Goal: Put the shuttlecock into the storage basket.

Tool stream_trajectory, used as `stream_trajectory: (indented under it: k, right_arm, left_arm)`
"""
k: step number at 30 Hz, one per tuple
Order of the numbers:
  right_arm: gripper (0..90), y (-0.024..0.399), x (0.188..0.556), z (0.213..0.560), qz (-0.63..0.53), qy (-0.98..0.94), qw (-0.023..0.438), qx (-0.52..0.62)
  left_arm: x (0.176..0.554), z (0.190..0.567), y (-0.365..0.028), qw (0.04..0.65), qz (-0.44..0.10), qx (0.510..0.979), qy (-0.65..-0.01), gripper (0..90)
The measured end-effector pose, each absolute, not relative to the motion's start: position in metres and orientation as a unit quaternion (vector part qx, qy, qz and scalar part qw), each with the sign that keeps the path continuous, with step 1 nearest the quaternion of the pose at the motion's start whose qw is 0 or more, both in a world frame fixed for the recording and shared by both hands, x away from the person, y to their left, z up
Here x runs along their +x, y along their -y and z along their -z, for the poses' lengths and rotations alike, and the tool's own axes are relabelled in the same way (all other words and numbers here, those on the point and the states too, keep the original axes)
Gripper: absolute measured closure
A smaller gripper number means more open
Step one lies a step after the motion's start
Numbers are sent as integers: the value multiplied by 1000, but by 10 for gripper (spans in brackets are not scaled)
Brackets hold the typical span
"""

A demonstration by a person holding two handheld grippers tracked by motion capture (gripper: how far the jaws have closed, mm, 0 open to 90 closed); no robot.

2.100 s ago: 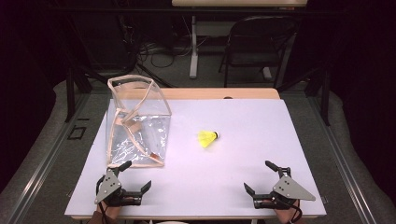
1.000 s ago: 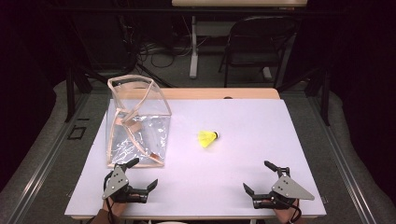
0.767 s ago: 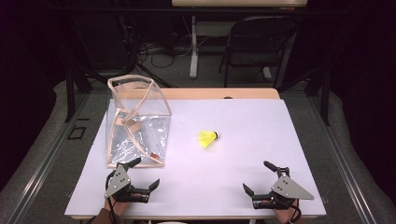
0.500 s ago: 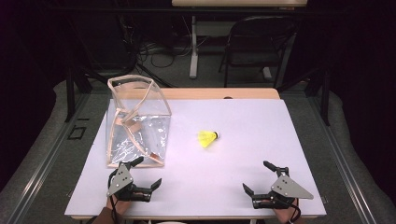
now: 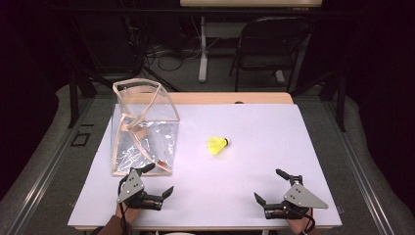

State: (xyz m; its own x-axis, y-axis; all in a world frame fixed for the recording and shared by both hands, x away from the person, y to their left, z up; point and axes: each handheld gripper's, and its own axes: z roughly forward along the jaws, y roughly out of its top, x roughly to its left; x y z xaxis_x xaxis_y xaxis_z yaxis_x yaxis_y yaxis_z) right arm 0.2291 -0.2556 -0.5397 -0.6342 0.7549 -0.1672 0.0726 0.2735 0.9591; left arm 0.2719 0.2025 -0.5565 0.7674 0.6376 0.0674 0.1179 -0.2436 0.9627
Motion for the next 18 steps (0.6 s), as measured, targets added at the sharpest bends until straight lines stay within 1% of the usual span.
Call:
stream_trajectory:
  k: [18]
  right_arm:
    - [0,255,229,540,-529,-733,320,284]
  left_arm:
    - [282,554,-187,556,-217,765,-242,1]
